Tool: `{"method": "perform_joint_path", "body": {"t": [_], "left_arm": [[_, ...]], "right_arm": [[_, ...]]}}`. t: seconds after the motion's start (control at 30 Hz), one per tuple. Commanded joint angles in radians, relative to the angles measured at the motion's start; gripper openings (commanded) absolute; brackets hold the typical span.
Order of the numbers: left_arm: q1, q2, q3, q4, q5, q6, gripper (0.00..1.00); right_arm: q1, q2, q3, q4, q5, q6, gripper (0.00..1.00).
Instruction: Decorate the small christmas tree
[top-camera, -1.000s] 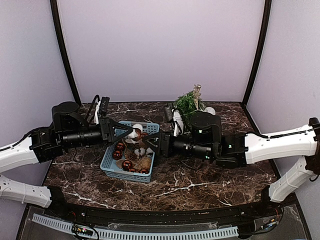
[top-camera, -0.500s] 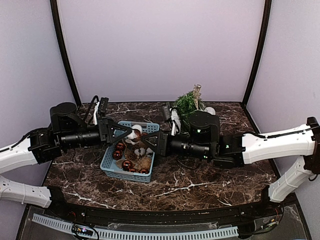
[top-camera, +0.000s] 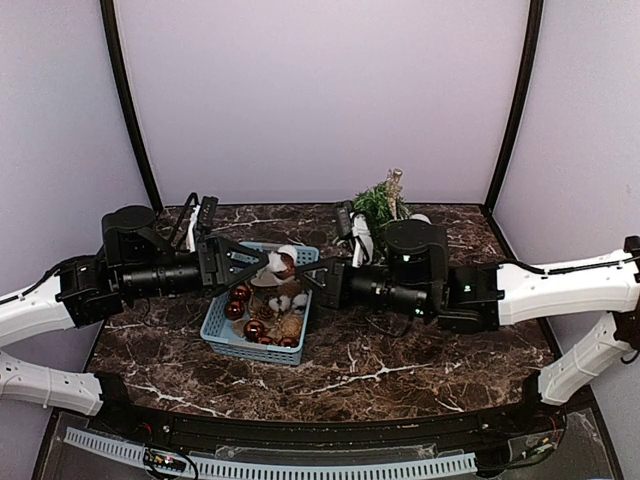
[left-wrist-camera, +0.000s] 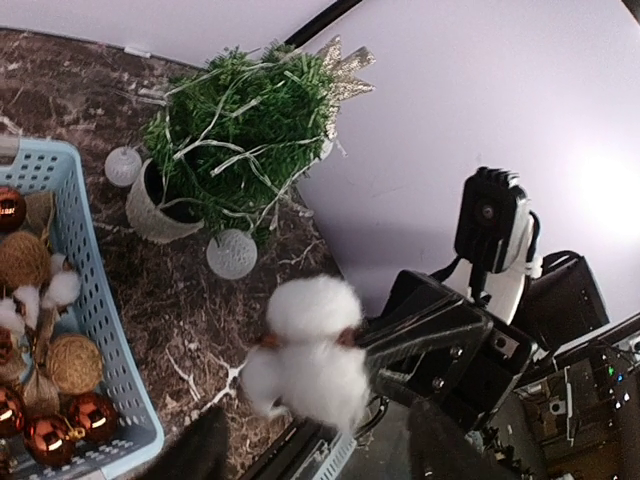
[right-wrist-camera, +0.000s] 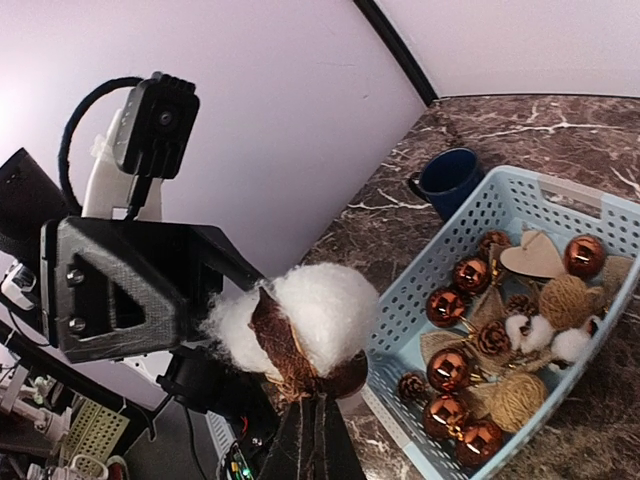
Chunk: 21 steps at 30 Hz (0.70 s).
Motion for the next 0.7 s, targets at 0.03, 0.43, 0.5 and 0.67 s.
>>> {"method": "perform_joint_path", "body": {"t": [0.03, 0.43, 0.5, 0.67], "left_arm": [[-0.002, -0.002, 0.093, -0.148, -0.083, 0.113, 0.80], [0.230, 0.030, 0.172, -0.314, 0.028, 0.348, 0.90], [0.272, 0.046, 0.180, -0.344, 0.042, 0.399, 0.90], [0.355, 0.077, 0.180, -0.350, 0.091, 0.496, 0.90]], "right_arm": [[0.006, -0.153, 0.084, -0.308, 0.235, -0.021, 0.00], [-0.076, -0.254, 0.321, -0.966, 0.523, 0.067, 0.00], [-0.093, -0.236, 0.337, -0.976, 0.500, 0.064, 0.00], [-0.102, -0.114, 0.432, -0.992, 0.466, 0.039, 0.00]]}}
